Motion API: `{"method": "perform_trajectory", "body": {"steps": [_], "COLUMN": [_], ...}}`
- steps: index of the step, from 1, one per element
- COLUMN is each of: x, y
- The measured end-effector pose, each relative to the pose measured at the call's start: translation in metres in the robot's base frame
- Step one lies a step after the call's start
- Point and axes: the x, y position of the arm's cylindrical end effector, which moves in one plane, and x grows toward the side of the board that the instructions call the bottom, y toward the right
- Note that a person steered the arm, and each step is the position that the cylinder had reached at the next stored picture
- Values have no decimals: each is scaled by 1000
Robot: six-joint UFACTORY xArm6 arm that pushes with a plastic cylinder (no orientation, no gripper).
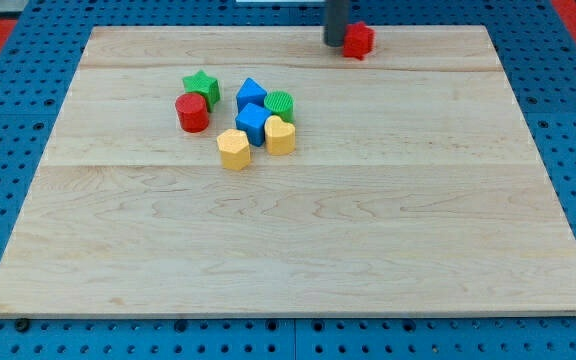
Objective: Point your arm towards the green star
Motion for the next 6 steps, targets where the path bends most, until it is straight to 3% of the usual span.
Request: {"method": "perform_trajectory", "body": {"steps": [1,2,3,5,6], "x": [0,0,26,29,50], "y": [43,36,11,-109,-136]}}
